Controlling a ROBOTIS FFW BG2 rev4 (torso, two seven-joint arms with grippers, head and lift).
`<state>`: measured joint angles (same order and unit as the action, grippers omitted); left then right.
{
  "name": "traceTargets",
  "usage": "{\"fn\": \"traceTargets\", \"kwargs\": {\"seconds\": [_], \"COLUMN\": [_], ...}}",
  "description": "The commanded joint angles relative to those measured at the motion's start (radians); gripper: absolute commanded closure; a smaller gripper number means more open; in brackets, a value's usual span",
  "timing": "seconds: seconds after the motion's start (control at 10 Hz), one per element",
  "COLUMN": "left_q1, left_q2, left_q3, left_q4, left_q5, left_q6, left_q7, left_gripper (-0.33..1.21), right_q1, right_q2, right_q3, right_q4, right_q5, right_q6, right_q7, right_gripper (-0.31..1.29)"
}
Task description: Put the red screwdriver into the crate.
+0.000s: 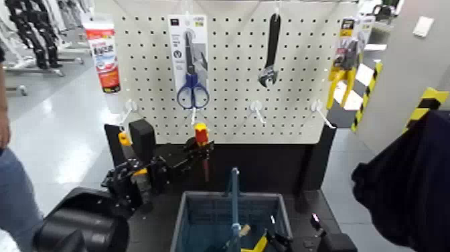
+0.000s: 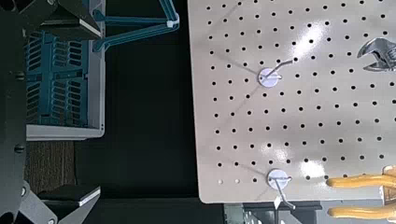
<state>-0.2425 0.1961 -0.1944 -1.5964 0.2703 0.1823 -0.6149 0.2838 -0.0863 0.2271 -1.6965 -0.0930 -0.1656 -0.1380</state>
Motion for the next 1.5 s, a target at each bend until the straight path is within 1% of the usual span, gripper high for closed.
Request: {"fn": "traceTargets", "kwargs": {"seconds": [0.1,0.5,0.8,1.2,1.4,1.5], "left_q1": [0.038,0.134,0.180,0.206,0.200,0.192], "left_q2": [0.006,0.003,0.005,0.002,-0.001,-0.009], "left_q3": [0.004,0.070,0.087,0.076,0.047,0.041], "left_q4": [-0.096,-0.243,-0.247,-0.158,-0.050,-0.005], "left_q5": [0.024,0.032,0.109,0.168,0.185,0.187], "left_q6": [0.068,0.264,0.302,0.258,0.172,0.149], "left_q7": [0.018,0.047,0.050,0.043,0.021,0.020], "left_gripper": [1.20,1.20,1.20,1.20,1.20,1.20], "right_q1": [0.000,0.003,0.005,0.005,0.005,0.005], "right_q2": [0.000,0.000,0.000,0.000,0.000,0.000], "right_q3": [0.000,-0.002,-0.003,-0.003,0.000,0.000], "right_q4": [0.000,-0.002,-0.003,-0.005,-0.003,-0.003], "right_q5": [-0.002,-0.005,-0.008,-0.011,-0.013,-0.014], "right_q6": [0.000,0.000,-0.002,-0.003,-0.003,-0.002], "right_q7": [0.000,0.000,0.001,0.003,0.003,0.005], "right_gripper": [0.14,0.14,0.14,0.14,0.14,0.14]}}
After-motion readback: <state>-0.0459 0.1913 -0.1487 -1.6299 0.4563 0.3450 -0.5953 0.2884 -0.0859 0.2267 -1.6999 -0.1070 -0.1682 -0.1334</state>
